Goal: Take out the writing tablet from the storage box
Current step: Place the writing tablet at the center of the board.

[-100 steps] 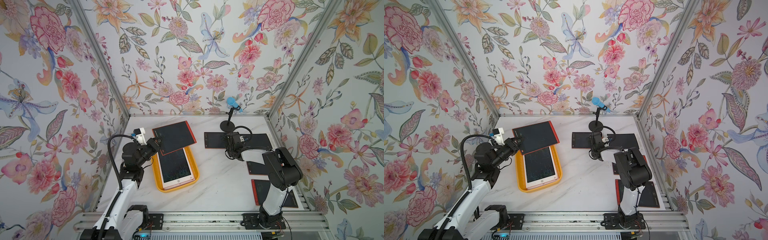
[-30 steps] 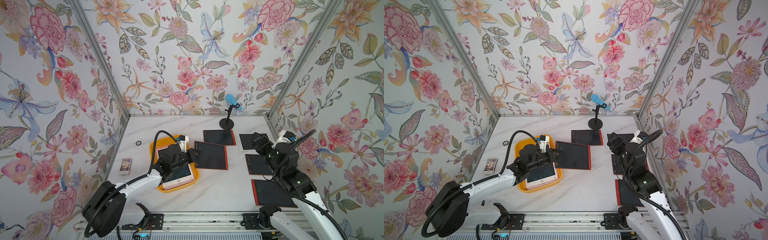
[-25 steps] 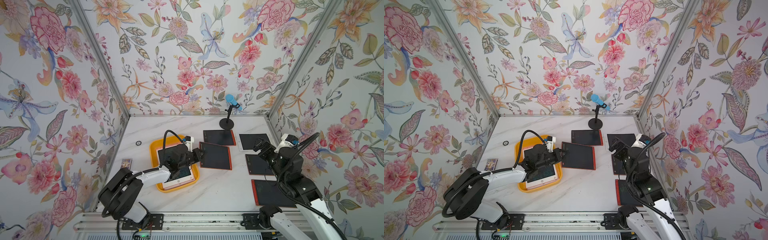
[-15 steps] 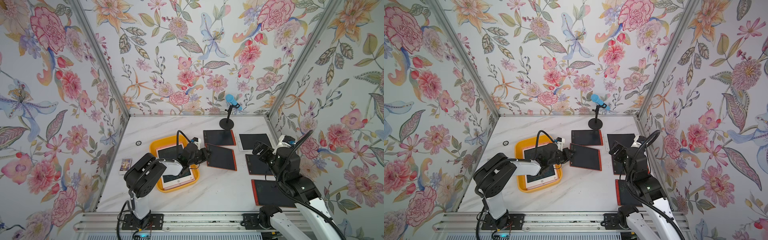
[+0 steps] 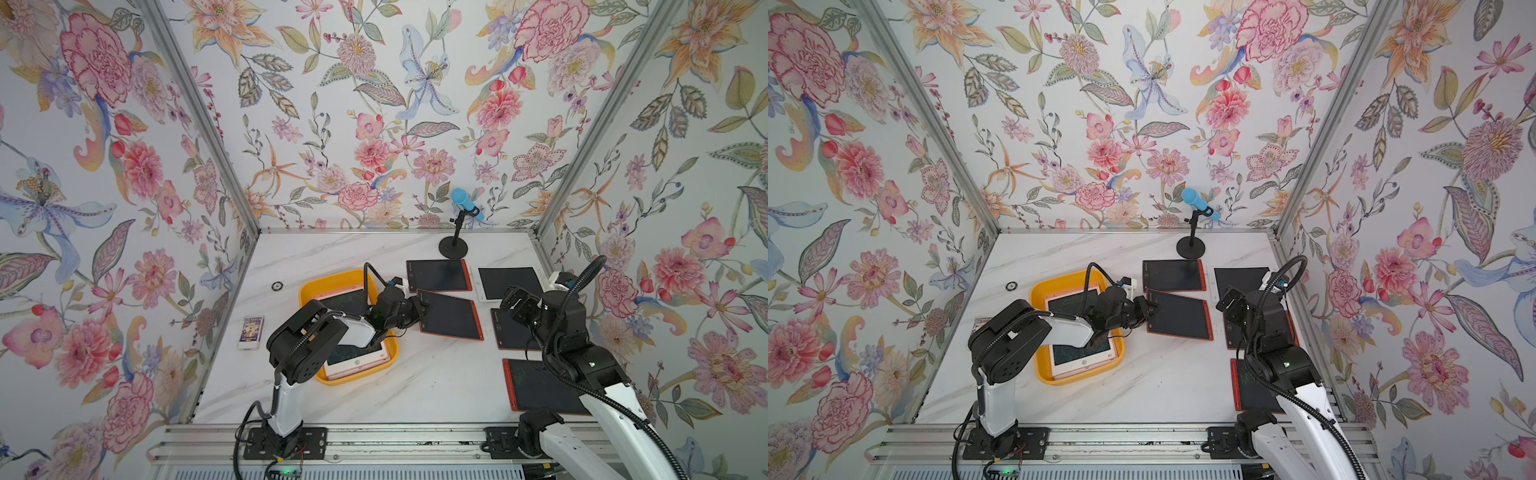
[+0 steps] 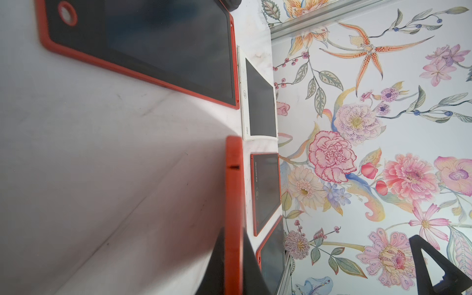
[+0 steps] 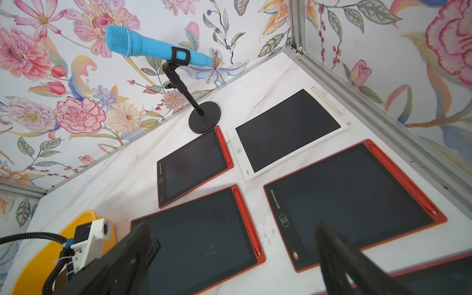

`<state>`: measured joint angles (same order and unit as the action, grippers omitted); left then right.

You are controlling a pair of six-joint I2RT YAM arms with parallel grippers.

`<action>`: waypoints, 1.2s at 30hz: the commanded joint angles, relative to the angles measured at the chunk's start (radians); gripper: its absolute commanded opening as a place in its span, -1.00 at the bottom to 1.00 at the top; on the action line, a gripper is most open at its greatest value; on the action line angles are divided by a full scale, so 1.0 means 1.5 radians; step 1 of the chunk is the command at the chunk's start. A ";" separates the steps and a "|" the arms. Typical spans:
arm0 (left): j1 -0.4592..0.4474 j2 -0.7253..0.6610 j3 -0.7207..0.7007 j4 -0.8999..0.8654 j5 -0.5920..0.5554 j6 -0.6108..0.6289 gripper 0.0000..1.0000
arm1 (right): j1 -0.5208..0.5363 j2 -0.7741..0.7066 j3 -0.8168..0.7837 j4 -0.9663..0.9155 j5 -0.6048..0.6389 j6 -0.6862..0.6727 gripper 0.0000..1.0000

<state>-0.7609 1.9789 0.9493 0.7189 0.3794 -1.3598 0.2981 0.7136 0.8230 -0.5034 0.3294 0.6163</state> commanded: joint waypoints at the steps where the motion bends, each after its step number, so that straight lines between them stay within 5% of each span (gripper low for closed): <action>1: -0.008 0.030 0.001 -0.058 -0.054 0.034 -0.89 | -0.009 -0.010 -0.016 0.004 -0.001 -0.009 1.00; 8: -0.008 0.067 0.019 -0.053 -0.059 0.025 -0.85 | -0.023 -0.013 -0.027 0.007 -0.014 -0.009 1.00; 24: -0.002 0.059 0.042 -0.155 -0.095 0.084 -0.37 | -0.044 -0.026 -0.042 0.009 -0.032 -0.008 1.00; 36: 0.008 0.092 0.048 -0.109 -0.092 0.036 -0.56 | -0.049 -0.037 -0.049 0.010 -0.032 -0.012 1.00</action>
<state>-0.7574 2.0674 1.0172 0.6125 0.2806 -1.3083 0.2337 0.6712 0.7635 -0.4953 0.2832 0.6128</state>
